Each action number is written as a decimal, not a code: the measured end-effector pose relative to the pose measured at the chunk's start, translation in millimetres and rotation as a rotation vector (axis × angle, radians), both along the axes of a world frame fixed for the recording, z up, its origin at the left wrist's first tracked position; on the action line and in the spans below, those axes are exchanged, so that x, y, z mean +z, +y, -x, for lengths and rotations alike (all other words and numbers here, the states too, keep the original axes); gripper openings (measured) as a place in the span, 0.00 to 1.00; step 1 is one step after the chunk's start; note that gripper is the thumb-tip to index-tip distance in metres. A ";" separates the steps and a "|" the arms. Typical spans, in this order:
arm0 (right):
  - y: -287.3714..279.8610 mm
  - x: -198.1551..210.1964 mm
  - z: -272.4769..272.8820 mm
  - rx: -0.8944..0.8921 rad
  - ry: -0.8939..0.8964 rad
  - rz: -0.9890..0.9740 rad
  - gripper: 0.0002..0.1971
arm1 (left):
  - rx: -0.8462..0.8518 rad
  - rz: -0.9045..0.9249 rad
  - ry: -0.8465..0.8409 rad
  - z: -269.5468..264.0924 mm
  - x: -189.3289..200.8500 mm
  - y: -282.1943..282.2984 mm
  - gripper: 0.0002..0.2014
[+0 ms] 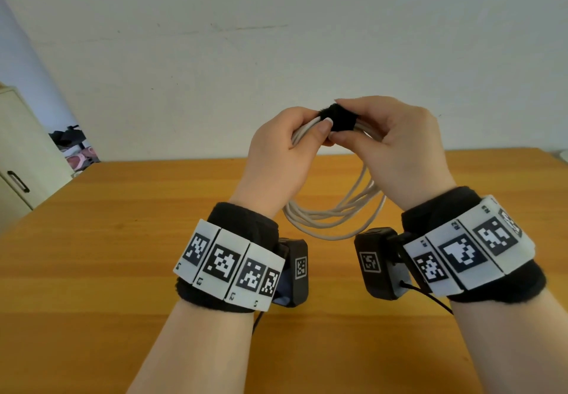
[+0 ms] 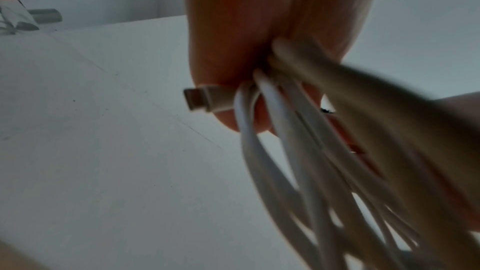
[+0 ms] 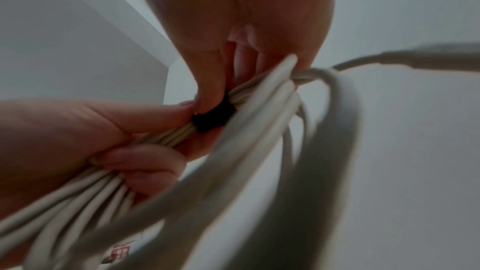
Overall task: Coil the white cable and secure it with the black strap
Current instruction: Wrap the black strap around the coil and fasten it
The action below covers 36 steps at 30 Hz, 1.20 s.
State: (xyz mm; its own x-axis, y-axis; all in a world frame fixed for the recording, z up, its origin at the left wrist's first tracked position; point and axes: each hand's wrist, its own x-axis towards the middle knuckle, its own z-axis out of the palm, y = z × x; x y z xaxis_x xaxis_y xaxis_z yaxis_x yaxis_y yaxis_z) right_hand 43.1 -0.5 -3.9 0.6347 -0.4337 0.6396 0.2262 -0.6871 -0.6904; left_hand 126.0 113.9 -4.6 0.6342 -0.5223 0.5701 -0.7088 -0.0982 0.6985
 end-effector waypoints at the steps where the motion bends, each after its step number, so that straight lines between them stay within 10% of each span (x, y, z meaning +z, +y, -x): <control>1: -0.5 -0.2 -0.1 -0.006 -0.013 -0.005 0.16 | -0.011 -0.003 0.005 0.2 0.4 0.7 0.09; 12: -6.5 0.0 0.0 -0.145 -0.140 -0.231 0.20 | -0.049 0.054 0.259 5.9 1.3 1.3 0.13; 24: -13.8 -0.9 -0.3 -0.130 0.189 -0.189 0.16 | 0.056 0.307 0.415 -7.3 -0.4 6.5 0.11; 36: -18.8 -2.5 3.1 0.131 0.185 -0.611 0.08 | 0.038 0.346 0.476 -7.6 -0.3 6.4 0.10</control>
